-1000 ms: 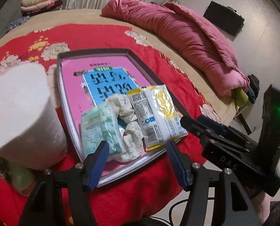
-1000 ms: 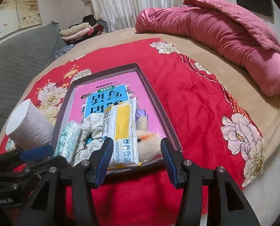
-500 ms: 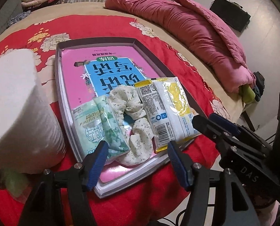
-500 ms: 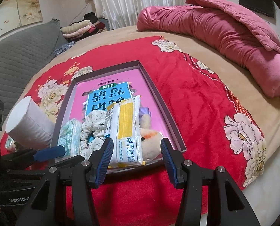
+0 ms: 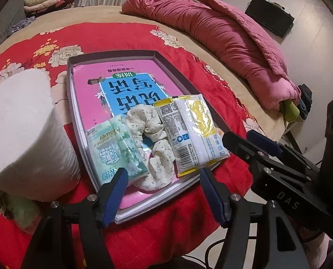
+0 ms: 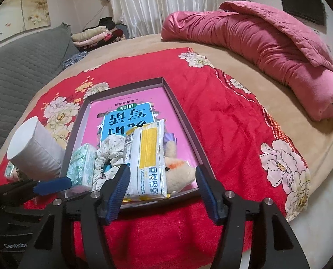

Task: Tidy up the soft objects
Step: 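Withdraw both open tools from the tray back toward the pile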

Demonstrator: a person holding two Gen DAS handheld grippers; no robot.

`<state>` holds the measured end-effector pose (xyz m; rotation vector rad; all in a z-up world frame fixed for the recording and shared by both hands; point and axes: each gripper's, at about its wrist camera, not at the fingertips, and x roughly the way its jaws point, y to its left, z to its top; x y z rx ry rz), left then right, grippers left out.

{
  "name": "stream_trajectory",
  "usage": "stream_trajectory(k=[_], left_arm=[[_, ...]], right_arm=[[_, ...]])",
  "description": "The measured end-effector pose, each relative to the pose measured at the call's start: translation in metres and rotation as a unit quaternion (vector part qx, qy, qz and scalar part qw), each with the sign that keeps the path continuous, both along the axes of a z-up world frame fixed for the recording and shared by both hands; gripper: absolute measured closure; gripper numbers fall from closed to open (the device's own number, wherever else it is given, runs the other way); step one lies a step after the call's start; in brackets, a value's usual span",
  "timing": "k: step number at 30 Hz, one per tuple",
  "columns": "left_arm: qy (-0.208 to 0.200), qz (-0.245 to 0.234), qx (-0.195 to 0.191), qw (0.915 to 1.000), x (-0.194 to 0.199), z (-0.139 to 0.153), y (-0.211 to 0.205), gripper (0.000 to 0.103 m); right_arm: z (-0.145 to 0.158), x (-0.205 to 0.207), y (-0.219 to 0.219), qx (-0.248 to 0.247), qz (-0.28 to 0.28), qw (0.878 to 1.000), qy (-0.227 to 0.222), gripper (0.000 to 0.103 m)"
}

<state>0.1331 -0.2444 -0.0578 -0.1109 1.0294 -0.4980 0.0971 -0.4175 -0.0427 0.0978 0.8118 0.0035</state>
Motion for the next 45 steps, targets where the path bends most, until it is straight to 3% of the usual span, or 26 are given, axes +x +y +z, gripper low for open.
stream_trajectory(k=[10, 26, 35, 45], left_arm=[[-0.011, 0.003, -0.007, 0.9999, -0.007, 0.013, 0.006, 0.037], [-0.048, 0.006, -0.028, 0.9984, -0.037, 0.049, 0.027, 0.036], [-0.070, 0.043, -0.038, 0.9959, -0.047, 0.074, 0.069, 0.036], [-0.077, 0.115, -0.035, 0.9897, -0.053, 0.091, 0.139, 0.036]], right_arm=[[0.009, -0.004, 0.003, -0.021, -0.009, 1.000, -0.009, 0.029], [0.033, -0.013, 0.018, -0.050, -0.018, 0.998, -0.032, 0.027], [0.060, -0.021, 0.044, -0.056, 0.002, 0.997, -0.057, 0.027], [0.093, -0.032, 0.093, -0.049, 0.043, 0.994, -0.091, 0.027]])
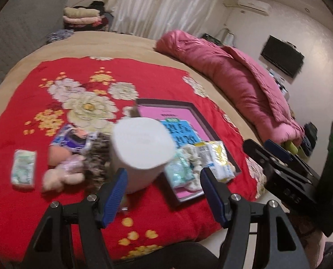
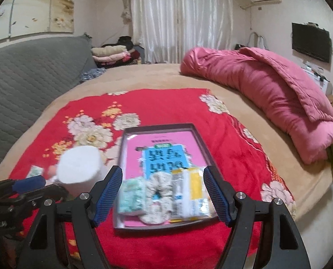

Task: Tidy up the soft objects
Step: 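Withdraw both open tools from the tray back toward the pile, then grasp the green tissue pack with left tool while right tool grasps leopard scrunchie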

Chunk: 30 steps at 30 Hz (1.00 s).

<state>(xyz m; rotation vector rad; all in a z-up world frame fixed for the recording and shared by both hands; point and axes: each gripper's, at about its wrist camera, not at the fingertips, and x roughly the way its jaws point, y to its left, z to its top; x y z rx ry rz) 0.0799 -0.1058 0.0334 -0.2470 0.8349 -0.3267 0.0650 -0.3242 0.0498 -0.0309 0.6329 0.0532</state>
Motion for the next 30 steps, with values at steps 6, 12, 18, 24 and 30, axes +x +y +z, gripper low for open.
stream_trajectory(k=[6, 12, 18, 24, 30], left_arm=[[0.001, 0.045, 0.004, 0.9990, -0.005, 0.006, 0.044, 0.036], [0.005, 0.088, 0.000, 0.9961, -0.011, 0.008, 0.088, 0.036], [0.013, 0.131, 0.008, 0.9912, -0.017, 0.008, 0.123, 0.036], [0.022, 0.151, 0.005, 0.9883, -0.022, 0.006, 0.143, 0.036], [0.021, 0.161, -0.001, 0.9868, -0.029, 0.008, 0.159, 0.036]], right_arm=[[0.013, -0.008, 0.040, 0.009, 0.040, 0.999, -0.008, 0.027], [0.026, -0.016, 0.081, 0.003, 0.076, 0.997, -0.020, 0.027], [0.033, -0.025, 0.111, -0.012, 0.095, 0.995, -0.031, 0.027], [0.041, -0.031, 0.127, -0.017, 0.108, 0.993, -0.036, 0.027], [0.048, -0.033, 0.147, -0.022, 0.125, 0.991, -0.040, 0.027]])
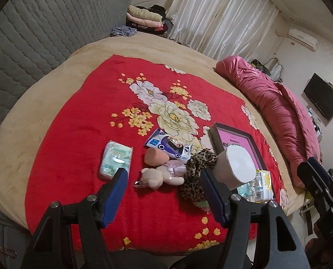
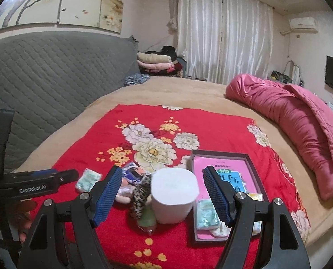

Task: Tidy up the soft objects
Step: 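Grasp the green tissue pack with left tool while right tool grasps leopard scrunchie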

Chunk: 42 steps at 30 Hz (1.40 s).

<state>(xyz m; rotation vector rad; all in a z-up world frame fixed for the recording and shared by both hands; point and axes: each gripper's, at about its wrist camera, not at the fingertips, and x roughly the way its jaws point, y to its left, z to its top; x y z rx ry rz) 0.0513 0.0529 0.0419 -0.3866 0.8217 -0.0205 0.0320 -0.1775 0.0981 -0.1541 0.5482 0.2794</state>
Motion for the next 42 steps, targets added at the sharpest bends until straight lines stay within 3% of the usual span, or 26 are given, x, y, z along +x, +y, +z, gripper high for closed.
stream_trajectory(k=[12, 28, 42], left_arm=[[0.018, 0.032, 0.016, 0.9992, -0.001, -0.011, 0.025, 0.036], [0.068, 0.040, 0.013, 0.9968, 0.017, -0.062, 0.030, 0.036], [0.086, 0.050, 0.029, 0.9946, 0.035, -0.092, 0.033, 0.036]], right_arm=[[0.002, 0.005, 0.033, 0.010, 0.031, 0.999, -0.004, 0.027], [-0.083, 0.018, 0.059, 0.009, 0.080, 0.994, 0.069, 0.027], [-0.122, 0.047, 0.051, 0.030, 0.062, 0.991, 0.113, 0.027]])
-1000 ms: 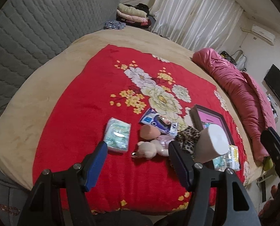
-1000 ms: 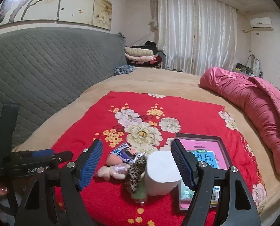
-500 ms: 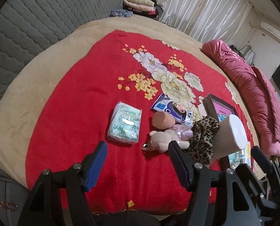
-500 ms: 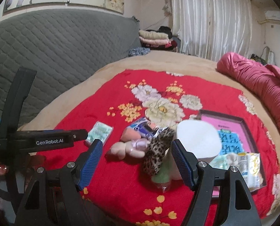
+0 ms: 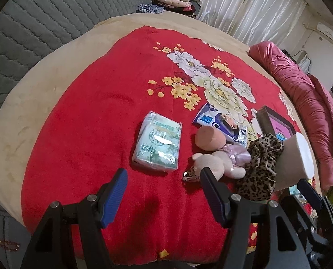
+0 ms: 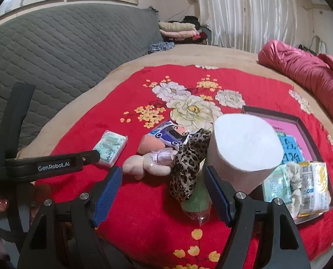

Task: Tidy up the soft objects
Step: 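Grasp the green tissue pack with left tool while right tool grasps leopard scrunchie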

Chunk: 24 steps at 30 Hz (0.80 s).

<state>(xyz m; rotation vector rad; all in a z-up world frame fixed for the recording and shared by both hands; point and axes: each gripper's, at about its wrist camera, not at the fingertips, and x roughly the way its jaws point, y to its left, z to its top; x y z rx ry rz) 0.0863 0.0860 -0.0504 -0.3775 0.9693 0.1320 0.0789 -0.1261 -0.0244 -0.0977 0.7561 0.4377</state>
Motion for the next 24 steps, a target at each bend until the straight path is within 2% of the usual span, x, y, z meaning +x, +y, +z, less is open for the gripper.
stream_trajectory(k=[5, 9, 15, 17, 22, 24], left_arm=[[-0.006, 0.000, 0.027, 0.9996, 0.003, -0.003, -0.004, 0.036], [-0.007, -0.003, 0.019, 0.9998, 0.004, -0.007, -0.002, 0.036], [-0.005, 0.002, 0.012, 0.9999, 0.005, -0.011, 0.004, 0.036], [-0.004, 0.004, 0.010, 0.9999, 0.005, -0.012, 0.005, 0.036], [-0.007, 0.003, 0.007, 0.9999, 0.005, -0.013, 0.006, 0.036], [-0.009, 0.002, 0.004, 0.9999, 0.006, -0.014, 0.005, 0.036]], right_arm=[[-0.009, 0.012, 0.000, 0.005, -0.014, 1.000, 0.013, 0.027], [-0.020, 0.020, 0.002, 0.009, -0.025, 0.999, 0.029, 0.027], [-0.033, 0.030, 0.010, -0.018, -0.035, 0.999, 0.022, 0.027], [-0.035, 0.033, 0.012, -0.021, -0.037, 0.999, 0.021, 0.030], [-0.046, 0.042, 0.016, -0.038, -0.047, 0.998, 0.024, 0.049], [-0.050, 0.045, 0.017, -0.046, -0.052, 0.997, 0.027, 0.054]])
